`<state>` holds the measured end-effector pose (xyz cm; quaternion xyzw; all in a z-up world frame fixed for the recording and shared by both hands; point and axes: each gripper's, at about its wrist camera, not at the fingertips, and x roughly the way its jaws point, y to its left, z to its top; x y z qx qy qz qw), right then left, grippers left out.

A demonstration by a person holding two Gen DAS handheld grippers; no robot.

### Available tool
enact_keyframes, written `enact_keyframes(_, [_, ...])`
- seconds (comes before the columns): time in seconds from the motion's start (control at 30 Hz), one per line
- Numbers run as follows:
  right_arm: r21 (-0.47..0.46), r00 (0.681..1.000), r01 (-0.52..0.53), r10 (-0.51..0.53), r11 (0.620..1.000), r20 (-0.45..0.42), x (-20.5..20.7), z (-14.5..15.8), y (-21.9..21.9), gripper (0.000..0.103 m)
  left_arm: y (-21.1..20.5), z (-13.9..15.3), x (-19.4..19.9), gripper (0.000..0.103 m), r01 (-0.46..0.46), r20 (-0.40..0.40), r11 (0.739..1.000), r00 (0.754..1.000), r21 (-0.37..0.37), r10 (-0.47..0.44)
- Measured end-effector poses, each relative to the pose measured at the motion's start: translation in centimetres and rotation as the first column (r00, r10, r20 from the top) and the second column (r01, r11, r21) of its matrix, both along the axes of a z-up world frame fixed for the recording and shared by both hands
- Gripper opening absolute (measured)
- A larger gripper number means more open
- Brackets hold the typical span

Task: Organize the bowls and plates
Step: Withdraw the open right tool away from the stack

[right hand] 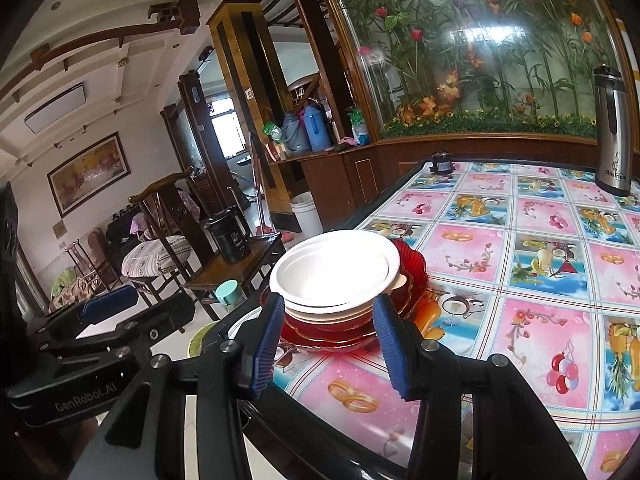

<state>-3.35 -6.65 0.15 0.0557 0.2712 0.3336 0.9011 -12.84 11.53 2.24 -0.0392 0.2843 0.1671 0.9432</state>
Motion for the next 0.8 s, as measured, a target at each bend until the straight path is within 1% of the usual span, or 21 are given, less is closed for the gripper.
enact_keyframes(0.2, [0.0,1.0,0.003,-0.003,1.0,0.016,-1.0,0.3,-0.4,0.048,-0.1,0.0,-0.9,0.084,0.0,-0.002,1.0,1.0,0.003,0.0])
enact_keyframes(0.37, [0.002,1.0,0.011,-0.011,1.0,0.021,-1.5,0.5,-0.7,0.048,-0.1,0.0,-1.2,0.084,0.019,-0.004,1.0,1.0,-0.021,-0.019])
enact_keyframes(0.57, [0.014,0.999,0.021,-0.022,1.0,0.05,-2.0,1.0,-1.0,0.048,-0.1,0.6,-1.5,0.084,0.034,0.037,0.998,0.999,-0.051,-0.032])
enact_keyframes(0.67, [0.008,0.998,0.023,-0.023,1.0,0.052,-1.9,0.9,-0.8,0.048,0.0,1.0,-1.7,0.084,0.026,0.065,0.999,0.998,-0.047,-0.023])
enact_keyframes(0.73, [0.007,0.999,0.021,-0.022,1.0,0.048,-1.8,0.8,-0.7,0.048,-0.1,1.0,-1.6,0.084,0.021,0.068,0.999,0.997,-0.038,-0.018])
enact_keyframes(0.8, [0.006,0.999,0.021,-0.022,1.0,0.047,-1.8,0.7,-0.6,0.048,-0.1,0.8,-1.2,0.084,0.021,0.053,0.999,0.998,-0.035,-0.019])
